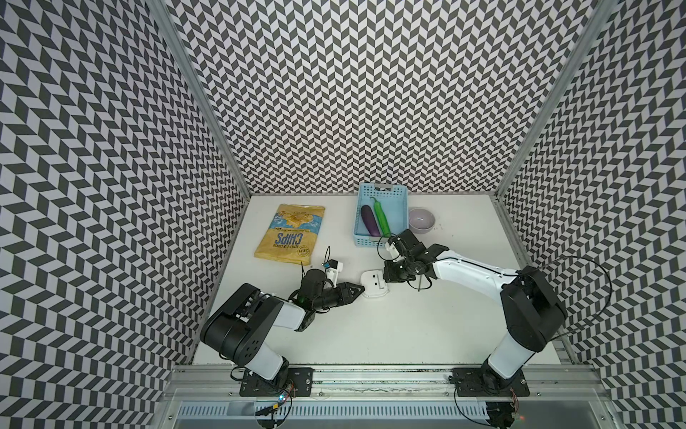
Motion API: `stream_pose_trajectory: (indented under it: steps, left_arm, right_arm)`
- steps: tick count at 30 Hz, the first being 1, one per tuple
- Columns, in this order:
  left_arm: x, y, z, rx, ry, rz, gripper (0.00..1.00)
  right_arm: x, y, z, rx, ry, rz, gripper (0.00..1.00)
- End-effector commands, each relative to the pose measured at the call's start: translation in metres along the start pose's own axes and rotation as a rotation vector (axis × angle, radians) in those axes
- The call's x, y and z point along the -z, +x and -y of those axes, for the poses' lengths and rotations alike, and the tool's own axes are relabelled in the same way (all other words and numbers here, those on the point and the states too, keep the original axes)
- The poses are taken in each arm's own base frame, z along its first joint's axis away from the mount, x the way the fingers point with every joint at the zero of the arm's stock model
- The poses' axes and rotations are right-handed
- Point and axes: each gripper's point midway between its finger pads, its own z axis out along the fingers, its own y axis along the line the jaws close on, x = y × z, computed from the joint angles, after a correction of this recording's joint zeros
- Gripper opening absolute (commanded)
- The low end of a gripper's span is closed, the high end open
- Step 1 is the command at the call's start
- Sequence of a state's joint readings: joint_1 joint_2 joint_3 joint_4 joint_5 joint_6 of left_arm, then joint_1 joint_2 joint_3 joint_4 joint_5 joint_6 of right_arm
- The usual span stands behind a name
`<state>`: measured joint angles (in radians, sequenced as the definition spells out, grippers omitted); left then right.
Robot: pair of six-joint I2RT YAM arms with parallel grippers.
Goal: Remove the battery from the alarm
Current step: Install the cover on the alarm.
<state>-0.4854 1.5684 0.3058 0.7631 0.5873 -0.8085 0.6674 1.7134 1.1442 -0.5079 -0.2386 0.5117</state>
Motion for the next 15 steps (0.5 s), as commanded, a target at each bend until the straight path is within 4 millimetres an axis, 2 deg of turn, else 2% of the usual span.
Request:
stream_pose_trajectory:
  steps: [1, 15]
  left_arm:
    - [-0.007, -0.008, 0.008, -0.038, 0.015, 0.019, 0.37]
    - [-0.019, 0.003, 0.012, -0.031, 0.03, -0.014, 0.36]
  right_arm:
    - [-0.003, -0.001, 0.0, 0.023, 0.025, -0.01, 0.0]
    - [-0.01, 0.0, -0.001, 0.013, 0.027, -0.044, 0.0]
